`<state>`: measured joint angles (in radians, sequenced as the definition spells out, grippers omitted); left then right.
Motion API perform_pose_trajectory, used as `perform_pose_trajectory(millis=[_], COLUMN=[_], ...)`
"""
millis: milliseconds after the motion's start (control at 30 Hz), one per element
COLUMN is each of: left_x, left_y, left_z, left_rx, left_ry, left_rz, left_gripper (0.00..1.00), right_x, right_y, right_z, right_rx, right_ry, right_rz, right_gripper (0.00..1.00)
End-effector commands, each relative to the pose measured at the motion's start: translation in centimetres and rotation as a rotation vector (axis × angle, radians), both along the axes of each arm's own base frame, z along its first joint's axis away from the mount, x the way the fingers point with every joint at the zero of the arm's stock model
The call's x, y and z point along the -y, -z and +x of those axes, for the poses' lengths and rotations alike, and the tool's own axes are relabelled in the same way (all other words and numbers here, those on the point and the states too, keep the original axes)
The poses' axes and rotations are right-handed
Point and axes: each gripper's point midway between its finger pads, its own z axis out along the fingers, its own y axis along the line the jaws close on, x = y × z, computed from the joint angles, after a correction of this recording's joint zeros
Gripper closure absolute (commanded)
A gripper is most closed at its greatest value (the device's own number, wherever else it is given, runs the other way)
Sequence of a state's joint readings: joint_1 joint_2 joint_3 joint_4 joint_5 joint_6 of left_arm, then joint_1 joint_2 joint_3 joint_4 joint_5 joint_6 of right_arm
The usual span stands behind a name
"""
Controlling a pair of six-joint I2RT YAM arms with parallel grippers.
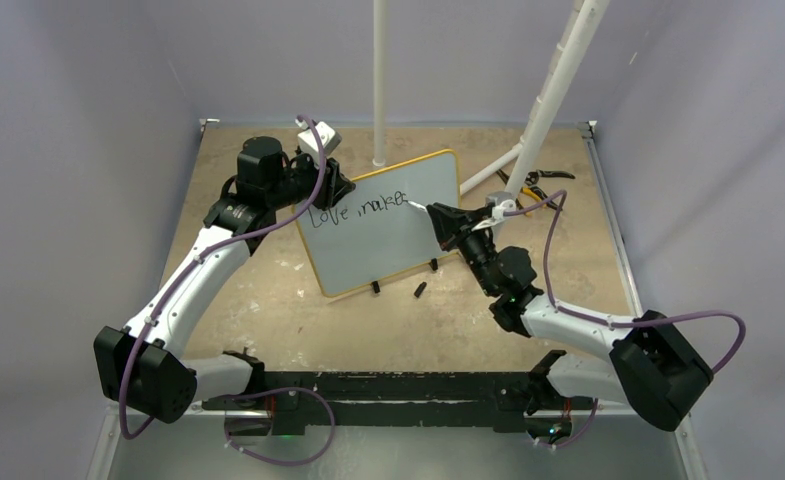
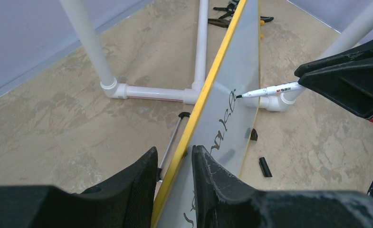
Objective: Write a sentence on the whiteboard
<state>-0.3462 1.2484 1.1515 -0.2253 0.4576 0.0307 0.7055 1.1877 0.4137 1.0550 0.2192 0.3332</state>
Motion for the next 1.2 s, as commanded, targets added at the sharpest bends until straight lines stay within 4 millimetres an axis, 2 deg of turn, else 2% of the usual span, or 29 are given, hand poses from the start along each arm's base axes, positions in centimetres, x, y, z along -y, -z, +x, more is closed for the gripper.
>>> perform_pose_trajectory(millis=[0,267,467,667,800,1000,1167], left_x=[0.2,0.3,0.6,0.9,1.4,3.1,5.1], left_y=[0.5,0.5,-0.4,-1.2,-1.7,-2.2,-1.5], left_z=[-0.3,-0.3,-0.2,0.4,0.8,1.3,1.9], left_rx=[-0.008,-0.008,-0.013,-0.041,-0.048,-0.06,-0.092], left_ry=[0.024,0.027,0.024,0.005,0.015,0.055,0.107], left_rz=[0.005,0.003,-0.026,-0.051,-0.062,-0.072,-0.043], left_gripper=[0.69,0.69,0.67,0.5,0.39,0.3,0.28], right_x=[1.1,0.6,-0.9,-1.8,-1.4,-0.5,0.3], right_y=[0.4,1.2,0.9,-1.2,-2.9,-3.8,-3.7], right_z=[0.2,-0.2,-0.4,-1.4,-2.1,-3.0,-3.0], right_rx=[-0.017,-0.03,-0.013,0.055,0.086,0.098,0.103], right_ry=[0.048,0.013,-0.058,-0.126,-0.135,-0.131,-0.097], right_rz=[0.004,-0.004,-0.024,-0.014,-0.01,-0.015,-0.023], right_gripper=[1.0,1.0,1.0,1.0,1.0,1.0,1.0])
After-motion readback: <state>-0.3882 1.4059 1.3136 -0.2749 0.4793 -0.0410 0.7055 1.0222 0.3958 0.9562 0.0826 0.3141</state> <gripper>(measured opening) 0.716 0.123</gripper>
